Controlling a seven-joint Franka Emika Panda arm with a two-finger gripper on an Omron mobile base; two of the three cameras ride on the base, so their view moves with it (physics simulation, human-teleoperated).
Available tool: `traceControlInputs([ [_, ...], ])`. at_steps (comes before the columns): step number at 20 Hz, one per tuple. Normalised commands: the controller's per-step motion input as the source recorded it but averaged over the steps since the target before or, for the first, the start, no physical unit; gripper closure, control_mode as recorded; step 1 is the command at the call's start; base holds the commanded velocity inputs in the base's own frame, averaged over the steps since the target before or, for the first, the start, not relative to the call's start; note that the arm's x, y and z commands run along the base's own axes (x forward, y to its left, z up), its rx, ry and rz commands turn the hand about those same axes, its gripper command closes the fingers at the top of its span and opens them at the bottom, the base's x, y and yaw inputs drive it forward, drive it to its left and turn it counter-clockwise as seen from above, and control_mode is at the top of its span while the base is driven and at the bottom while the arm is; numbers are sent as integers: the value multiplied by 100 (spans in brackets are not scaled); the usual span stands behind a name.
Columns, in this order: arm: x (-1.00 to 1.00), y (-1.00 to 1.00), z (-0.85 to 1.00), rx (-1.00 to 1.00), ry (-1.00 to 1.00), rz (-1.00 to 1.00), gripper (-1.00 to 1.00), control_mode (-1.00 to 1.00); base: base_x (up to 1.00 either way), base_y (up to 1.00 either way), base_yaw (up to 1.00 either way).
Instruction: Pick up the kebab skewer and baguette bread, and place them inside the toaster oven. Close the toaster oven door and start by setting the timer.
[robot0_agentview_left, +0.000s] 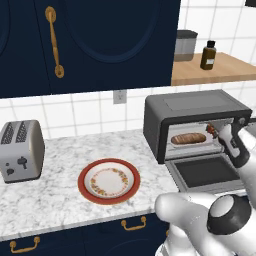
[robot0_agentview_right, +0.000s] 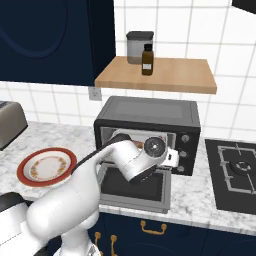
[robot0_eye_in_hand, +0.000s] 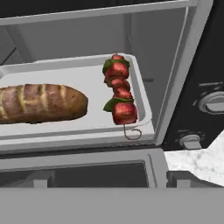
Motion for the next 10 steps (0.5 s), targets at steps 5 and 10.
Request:
traceControlInputs([
  [5, -8, 87, 20, 0, -22, 0, -100, -100, 0, 0, 0],
  [10, 19, 30, 7, 0, -1, 0, -100, -100, 0, 0, 0],
])
